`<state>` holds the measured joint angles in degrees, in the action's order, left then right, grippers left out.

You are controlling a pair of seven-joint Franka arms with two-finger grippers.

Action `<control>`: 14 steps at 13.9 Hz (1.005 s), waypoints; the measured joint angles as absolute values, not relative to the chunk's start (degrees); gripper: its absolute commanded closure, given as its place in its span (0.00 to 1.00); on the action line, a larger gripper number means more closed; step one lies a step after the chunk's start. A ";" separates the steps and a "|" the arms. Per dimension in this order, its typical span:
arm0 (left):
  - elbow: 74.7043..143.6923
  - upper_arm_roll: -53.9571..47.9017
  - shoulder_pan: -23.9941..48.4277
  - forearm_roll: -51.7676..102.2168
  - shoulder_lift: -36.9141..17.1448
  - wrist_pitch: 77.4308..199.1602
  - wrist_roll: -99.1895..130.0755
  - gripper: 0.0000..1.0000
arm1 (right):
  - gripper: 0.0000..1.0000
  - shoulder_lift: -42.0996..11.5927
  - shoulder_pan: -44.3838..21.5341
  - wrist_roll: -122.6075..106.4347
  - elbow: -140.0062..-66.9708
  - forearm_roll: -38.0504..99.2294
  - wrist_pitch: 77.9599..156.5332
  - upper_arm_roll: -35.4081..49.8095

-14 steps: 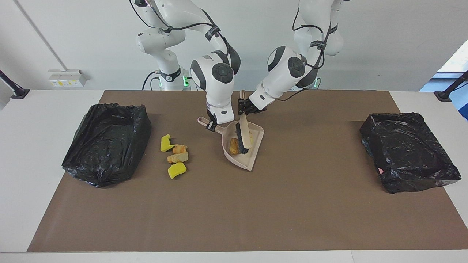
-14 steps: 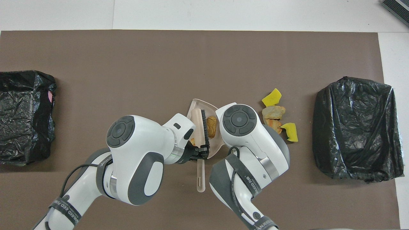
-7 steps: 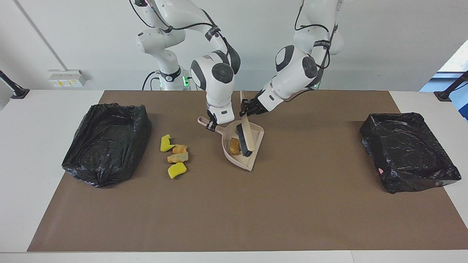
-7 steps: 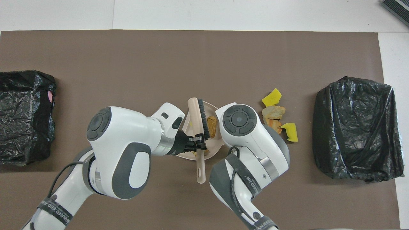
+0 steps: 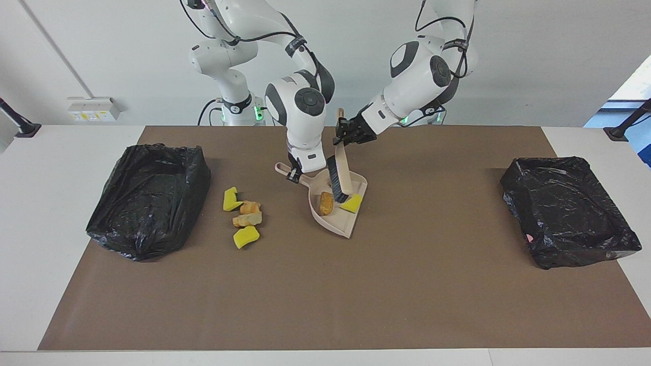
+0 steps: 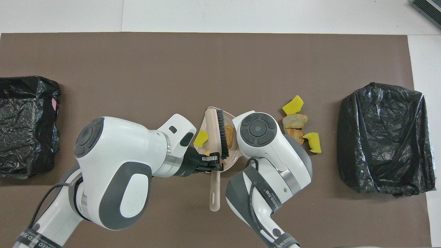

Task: Sweep and dump trash in bin
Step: 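Brush the scraps and sponge into the dustpan held by the right gripper, then carry the loaded dustpan with the right gripper over the black bag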

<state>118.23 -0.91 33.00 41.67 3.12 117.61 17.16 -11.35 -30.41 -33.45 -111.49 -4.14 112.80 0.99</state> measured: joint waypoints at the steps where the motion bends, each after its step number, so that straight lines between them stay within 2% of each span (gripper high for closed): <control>1: 118.26 -0.91 32.48 40.98 3.51 115.50 17.18 1.00 | 1.00 -11.35 -30.41 -33.45 -111.49 -4.14 112.80 0.99; 7: 119.91 -1.27 31.42 22.12 6.03 106.13 20.80 1.00 | 1.00 -10.65 -28.79 -34.59 -110.75 -4.17 112.80 0.85; 10: 124.92 -2.52 33.88 17.26 9.94 105.92 23.77 1.00 | 1.00 -8.42 -23.90 -41.05 -110.28 -4.20 111.75 0.70; 14: 131.02 -6.37 39.25 14.75 13.89 108.10 35.17 1.00 | 1.00 -5.61 -15.13 -51.24 -107.09 -4.25 105.69 0.21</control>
<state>131.02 -6.37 39.25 14.75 13.89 108.10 35.17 -5.61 -15.13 -51.24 -107.09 -4.25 105.69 0.21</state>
